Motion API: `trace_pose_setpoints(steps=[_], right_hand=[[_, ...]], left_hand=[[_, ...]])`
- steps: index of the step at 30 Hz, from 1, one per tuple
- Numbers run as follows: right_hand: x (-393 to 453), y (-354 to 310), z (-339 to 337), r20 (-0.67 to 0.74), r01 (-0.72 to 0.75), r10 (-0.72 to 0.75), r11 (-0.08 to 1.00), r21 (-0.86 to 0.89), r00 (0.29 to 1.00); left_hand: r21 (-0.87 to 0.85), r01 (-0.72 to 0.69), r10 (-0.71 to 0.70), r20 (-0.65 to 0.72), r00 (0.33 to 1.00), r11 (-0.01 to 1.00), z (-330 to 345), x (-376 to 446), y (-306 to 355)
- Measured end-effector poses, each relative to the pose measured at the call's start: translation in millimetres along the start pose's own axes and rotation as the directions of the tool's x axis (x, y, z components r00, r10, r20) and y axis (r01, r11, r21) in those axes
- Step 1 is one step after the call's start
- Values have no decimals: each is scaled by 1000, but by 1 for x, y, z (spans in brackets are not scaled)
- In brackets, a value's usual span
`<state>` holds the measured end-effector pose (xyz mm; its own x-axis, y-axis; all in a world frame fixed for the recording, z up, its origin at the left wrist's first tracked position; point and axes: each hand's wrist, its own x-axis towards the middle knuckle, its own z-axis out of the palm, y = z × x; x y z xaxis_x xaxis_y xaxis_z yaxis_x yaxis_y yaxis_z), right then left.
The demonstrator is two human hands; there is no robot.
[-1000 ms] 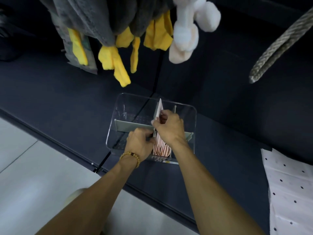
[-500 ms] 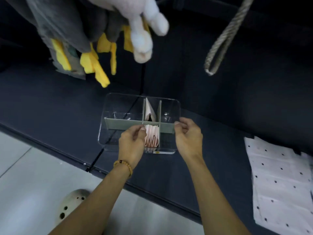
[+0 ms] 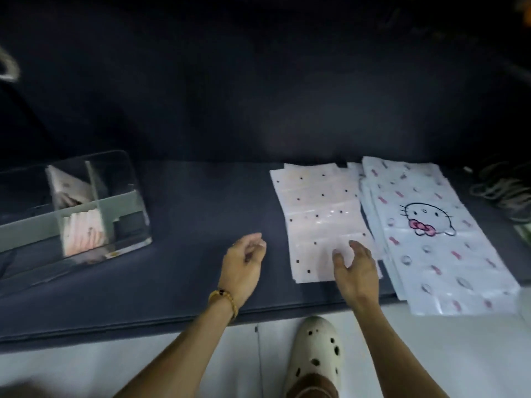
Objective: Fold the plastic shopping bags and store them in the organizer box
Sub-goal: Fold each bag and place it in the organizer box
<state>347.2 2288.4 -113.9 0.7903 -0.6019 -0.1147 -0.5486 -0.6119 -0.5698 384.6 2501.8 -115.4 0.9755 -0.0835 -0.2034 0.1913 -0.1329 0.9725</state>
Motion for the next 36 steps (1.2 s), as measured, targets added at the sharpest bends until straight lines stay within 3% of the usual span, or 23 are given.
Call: trace_pose_setpoints(steps=[3,5,8,10,12,17,19,21,23,27,30,32,36], right_hand=[[14,30,-6,150,52,-32,991,-127,988],[18,40,-4,241,116,-57,964,-240,969],[20,40,2,187,206,-141,895,-396,972],[19,38,5,121,228,-196,897,-378,973],[18,40,7,76,284,-274,905,-317,959],[16,35,1,40,378,-381,887,-266,924],[11,22,1,7,426,-431,888,-176,902],[5,4,0,58,473,-470,876,-89,881],[-2,-12,1,198,532,-514,846,-47,835],[-19,-35,22,523,697,-562,712,-89,641],[-33,-45,39,677,694,-494,720,-35,547],[-39,-50,45,708,604,-428,797,2,563],[-44,-61,51,621,303,-301,947,106,724]], left_hand=[[251,-102,66,146,987,963,35,12,-2],[447,-204,95,253,963,871,49,21,-4],[599,-393,143,421,896,698,66,37,-6],[661,-500,117,535,837,560,77,45,-11],[705,-530,89,559,824,471,85,49,-16],[711,-559,290,478,829,426,88,46,-17],[715,-541,332,430,840,442,76,42,-12],[721,-500,337,375,864,479,51,37,-5],[720,-469,294,366,883,512,16,33,-1],[707,-370,59,423,904,603,-60,22,6],[703,-256,-26,363,931,664,-101,9,4],[650,-165,-33,281,959,742,-120,2,1],[536,-35,-35,120,992,844,-140,-10,-8]])
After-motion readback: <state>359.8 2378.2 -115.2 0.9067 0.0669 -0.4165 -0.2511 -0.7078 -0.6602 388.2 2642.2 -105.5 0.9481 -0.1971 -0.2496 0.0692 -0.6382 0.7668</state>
